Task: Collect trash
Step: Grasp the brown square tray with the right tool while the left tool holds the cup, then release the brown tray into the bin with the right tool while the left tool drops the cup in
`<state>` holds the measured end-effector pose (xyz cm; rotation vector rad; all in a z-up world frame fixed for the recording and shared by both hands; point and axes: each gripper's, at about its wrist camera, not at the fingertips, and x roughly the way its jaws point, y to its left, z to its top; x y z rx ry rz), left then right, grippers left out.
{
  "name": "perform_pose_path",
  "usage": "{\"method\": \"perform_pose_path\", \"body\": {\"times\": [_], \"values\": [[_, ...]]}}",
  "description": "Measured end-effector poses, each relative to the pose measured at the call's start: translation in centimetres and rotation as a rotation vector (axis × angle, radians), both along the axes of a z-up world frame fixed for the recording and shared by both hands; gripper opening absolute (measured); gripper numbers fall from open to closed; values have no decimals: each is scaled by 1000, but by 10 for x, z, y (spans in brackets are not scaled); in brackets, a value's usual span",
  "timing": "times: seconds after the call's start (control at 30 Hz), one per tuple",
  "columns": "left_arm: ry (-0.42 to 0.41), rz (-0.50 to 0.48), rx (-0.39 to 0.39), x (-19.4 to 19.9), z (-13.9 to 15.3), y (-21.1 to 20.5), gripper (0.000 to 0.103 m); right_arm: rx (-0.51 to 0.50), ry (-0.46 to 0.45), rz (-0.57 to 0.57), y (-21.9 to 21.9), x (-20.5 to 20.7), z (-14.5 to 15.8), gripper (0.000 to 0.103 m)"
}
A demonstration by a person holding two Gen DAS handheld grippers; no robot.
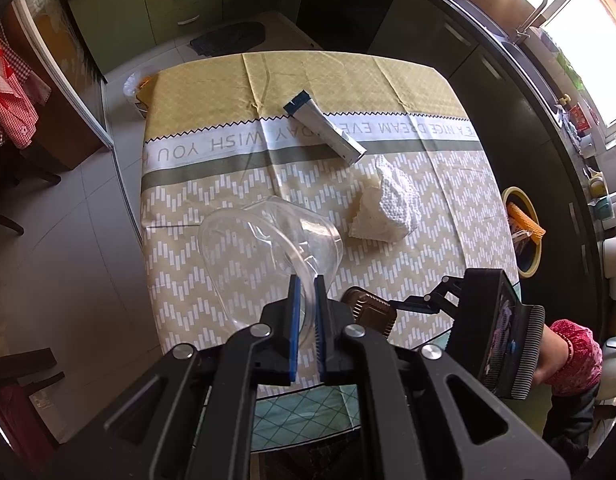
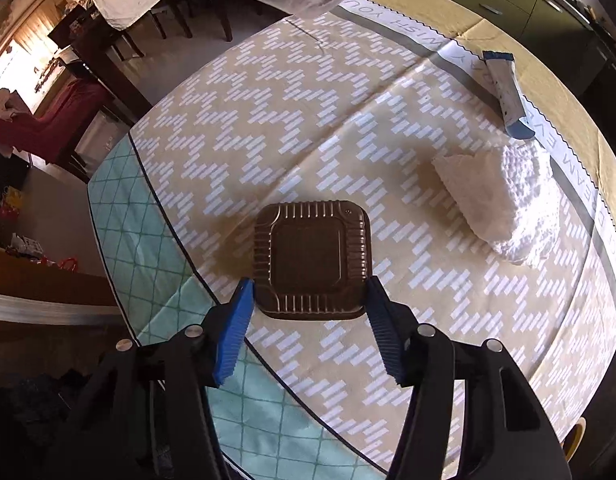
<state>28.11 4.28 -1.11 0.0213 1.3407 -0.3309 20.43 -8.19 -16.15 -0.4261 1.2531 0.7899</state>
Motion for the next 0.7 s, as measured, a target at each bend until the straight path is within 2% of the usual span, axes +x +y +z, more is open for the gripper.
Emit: {"method": "perform_pose_path", "body": {"times": [0.13, 0.2, 0.33, 0.43, 0.53, 0.7], "values": [[1, -9, -3, 0, -1, -5, 7, 36, 25, -29, -14, -2, 7, 56], [0, -17, -2, 0, 0, -9, 7, 48, 7, -47, -27, -5, 15, 56], [-1, -40, -2, 0, 1, -23, 7, 85, -35, -124, -77, -14, 42, 56], [-3, -72, -8, 1, 1, -43, 7, 90, -81, -241, -142, -22, 64, 56], [-2, -121, -19, 0, 1, -70, 7, 68, -117, -425, -232, -34, 81, 56], [2, -234, -30, -2, 2, -134, 7, -43, -162, -772, -388, -56, 78, 56]]}}
